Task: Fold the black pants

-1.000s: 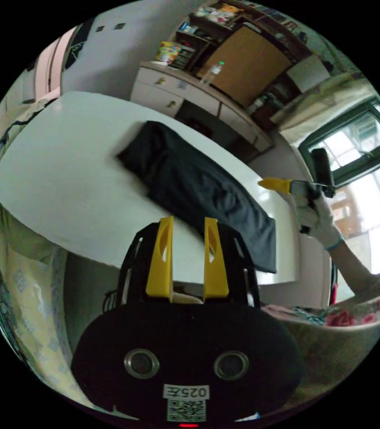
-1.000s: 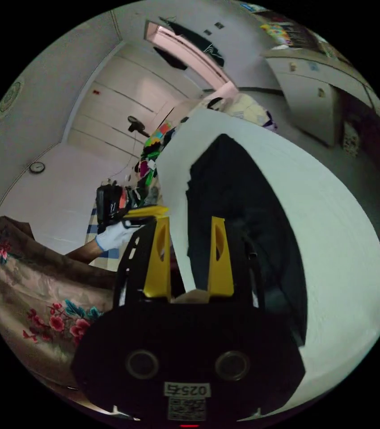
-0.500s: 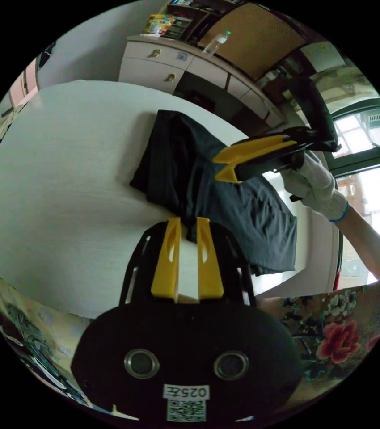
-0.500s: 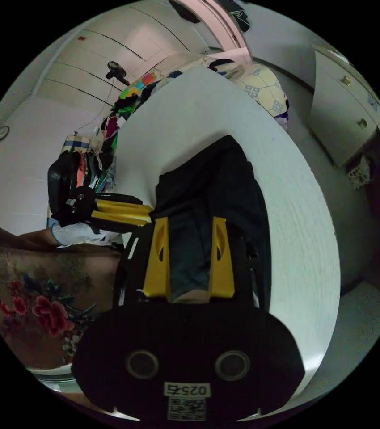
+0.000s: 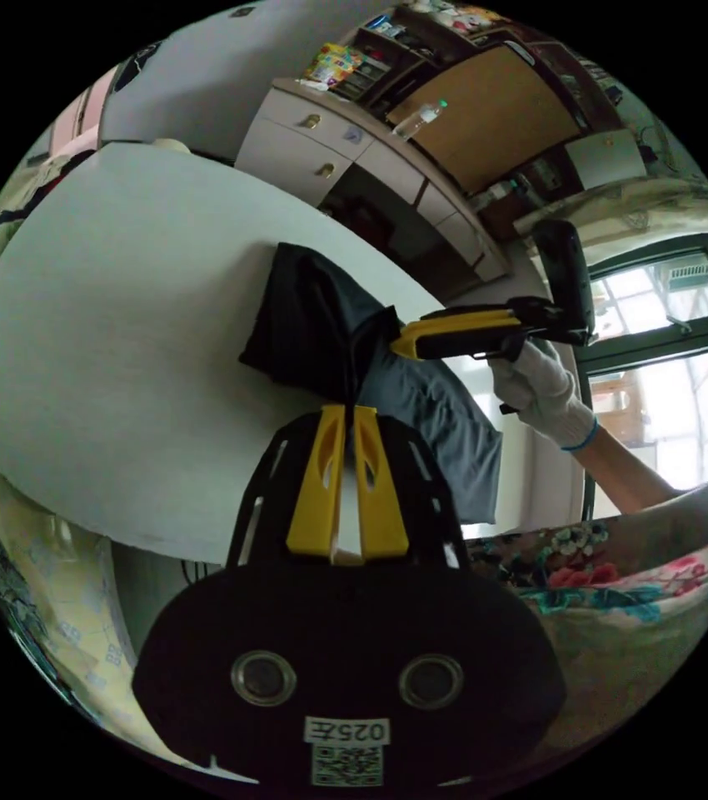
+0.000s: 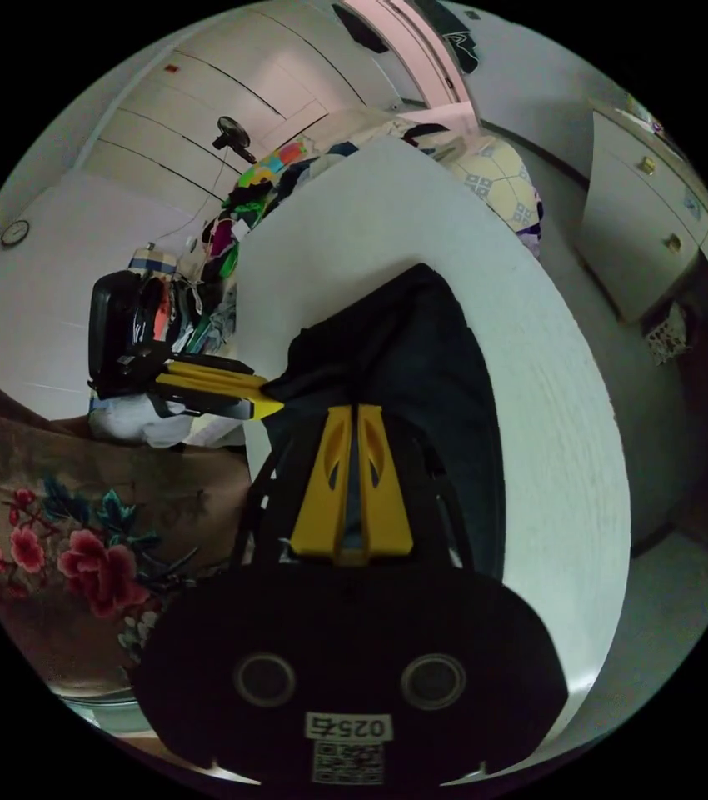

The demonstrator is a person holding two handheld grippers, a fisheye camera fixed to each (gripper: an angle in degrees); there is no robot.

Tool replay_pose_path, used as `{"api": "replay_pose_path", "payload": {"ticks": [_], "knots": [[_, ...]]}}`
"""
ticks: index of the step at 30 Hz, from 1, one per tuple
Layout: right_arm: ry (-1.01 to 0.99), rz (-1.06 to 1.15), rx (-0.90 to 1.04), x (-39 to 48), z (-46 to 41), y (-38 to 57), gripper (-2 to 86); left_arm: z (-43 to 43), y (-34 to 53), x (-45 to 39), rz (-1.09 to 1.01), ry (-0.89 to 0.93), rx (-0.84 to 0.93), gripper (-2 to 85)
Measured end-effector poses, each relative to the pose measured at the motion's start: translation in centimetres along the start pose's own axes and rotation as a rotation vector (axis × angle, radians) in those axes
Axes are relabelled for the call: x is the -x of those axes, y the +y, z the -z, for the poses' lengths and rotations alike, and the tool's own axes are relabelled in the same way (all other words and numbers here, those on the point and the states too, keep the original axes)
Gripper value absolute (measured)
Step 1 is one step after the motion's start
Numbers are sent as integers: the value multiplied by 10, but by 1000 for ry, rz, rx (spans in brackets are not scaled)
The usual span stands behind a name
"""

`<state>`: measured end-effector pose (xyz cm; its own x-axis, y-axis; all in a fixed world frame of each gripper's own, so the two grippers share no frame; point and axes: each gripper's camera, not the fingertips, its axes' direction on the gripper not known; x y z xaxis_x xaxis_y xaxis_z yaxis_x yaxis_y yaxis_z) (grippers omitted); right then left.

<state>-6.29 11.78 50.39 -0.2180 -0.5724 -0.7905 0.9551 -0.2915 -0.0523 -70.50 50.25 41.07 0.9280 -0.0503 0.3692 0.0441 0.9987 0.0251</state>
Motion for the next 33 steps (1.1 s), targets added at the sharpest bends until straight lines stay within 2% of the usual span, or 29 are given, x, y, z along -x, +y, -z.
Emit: {"api": "replay_pose_path", "payload": {"ticks": [6, 8, 10, 15, 18, 21, 24, 27, 30, 33], "knots": [[17, -16, -77, 39, 34, 17, -7, 4, 18, -30, -86, -237, 56, -15], [20, -21, -106, 53, 46, 21, -7, 5, 25, -36, -149, -234, 42, -15], [62, -34, -140, 71, 66, 25, -7, 14, 32, -38, -202, -186, -46, -14], [193, -42, -219, 106, 141, 34, -7, 41, 19, -43, -236, -68, -140, -13], [262, -7, -274, 113, 185, 20, -7, 49, 9, -42, -242, -83, -187, -12], [224, 26, -197, 87, 175, -26, -6, 27, 2, -20, -229, -147, -174, -12], [194, 14, -111, 60, 131, -68, -3, -20, -3, 17, -199, -195, -76, -12], [71, -56, 27, 31, 94, -92, 8, -59, -4, 60, -131, -180, 17, -11], [-19, -133, -14, 22, 122, -88, 54, -50, -4, 93, -24, -136, -34, -8], [60, -222, -148, 36, 197, -53, 70, -21, 2, 103, -29, -130, -127, -1]]}}
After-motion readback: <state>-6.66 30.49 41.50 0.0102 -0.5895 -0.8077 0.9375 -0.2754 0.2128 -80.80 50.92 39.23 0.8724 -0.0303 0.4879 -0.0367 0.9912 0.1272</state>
